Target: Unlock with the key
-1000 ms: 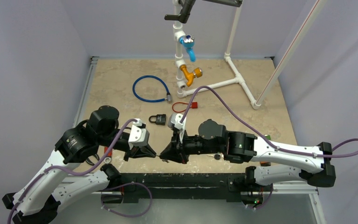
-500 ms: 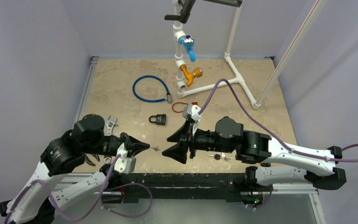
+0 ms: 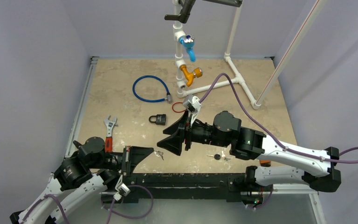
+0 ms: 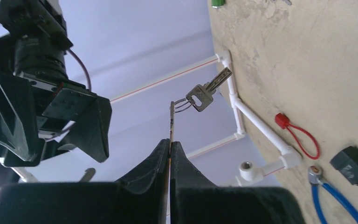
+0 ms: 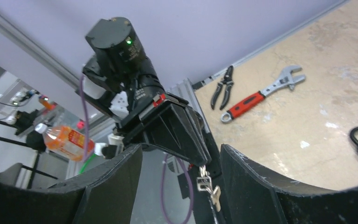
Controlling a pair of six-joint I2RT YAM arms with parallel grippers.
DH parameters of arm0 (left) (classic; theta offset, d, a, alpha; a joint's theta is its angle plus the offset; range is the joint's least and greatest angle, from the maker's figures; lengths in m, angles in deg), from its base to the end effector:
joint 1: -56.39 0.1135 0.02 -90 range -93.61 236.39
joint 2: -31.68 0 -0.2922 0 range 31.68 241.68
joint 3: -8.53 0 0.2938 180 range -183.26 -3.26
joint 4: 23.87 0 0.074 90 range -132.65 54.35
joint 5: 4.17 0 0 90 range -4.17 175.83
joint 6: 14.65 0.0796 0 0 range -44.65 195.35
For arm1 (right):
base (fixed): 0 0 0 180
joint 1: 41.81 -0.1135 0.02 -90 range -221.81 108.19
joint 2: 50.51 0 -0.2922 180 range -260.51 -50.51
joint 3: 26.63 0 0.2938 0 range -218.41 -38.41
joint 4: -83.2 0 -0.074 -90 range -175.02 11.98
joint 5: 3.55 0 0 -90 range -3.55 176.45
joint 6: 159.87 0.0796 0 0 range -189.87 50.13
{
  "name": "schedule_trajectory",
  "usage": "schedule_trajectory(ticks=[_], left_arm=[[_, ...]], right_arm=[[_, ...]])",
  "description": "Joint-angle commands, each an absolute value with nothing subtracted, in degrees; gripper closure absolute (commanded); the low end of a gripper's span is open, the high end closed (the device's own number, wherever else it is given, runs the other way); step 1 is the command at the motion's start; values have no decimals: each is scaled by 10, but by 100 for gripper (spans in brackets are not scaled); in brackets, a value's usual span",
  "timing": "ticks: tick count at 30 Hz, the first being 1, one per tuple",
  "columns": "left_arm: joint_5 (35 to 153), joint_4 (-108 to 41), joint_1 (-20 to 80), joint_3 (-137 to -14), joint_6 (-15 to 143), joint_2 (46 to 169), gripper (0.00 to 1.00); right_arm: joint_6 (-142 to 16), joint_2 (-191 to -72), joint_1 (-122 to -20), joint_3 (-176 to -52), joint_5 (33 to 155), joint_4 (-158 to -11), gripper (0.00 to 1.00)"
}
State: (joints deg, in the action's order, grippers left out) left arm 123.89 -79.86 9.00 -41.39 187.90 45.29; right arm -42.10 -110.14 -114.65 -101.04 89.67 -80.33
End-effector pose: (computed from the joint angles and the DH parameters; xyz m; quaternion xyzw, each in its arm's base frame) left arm 0.0326 -0.1079 0.3102 0.7938 -0.0503 0.0685 0.6023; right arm 0.0871 0.2973 0.4360 -0.2929 0.6549 0.5487 0.4292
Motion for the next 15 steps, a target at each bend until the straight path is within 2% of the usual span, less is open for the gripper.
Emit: schedule_trajectory(ticks=[1,8,15], left_arm=[[1294,-717,88,-401,2096,449,100],[1297,-638,88,-365,2156,455,100],[1283,-622,88,-353,2168,461,100]], right_arm=[[-380,-1113,-1141,-987,943,-875,38],[-334,-1091,-1114,-918,958,-915,44],[-314,-1068,-1098,-881,975,-930,52]])
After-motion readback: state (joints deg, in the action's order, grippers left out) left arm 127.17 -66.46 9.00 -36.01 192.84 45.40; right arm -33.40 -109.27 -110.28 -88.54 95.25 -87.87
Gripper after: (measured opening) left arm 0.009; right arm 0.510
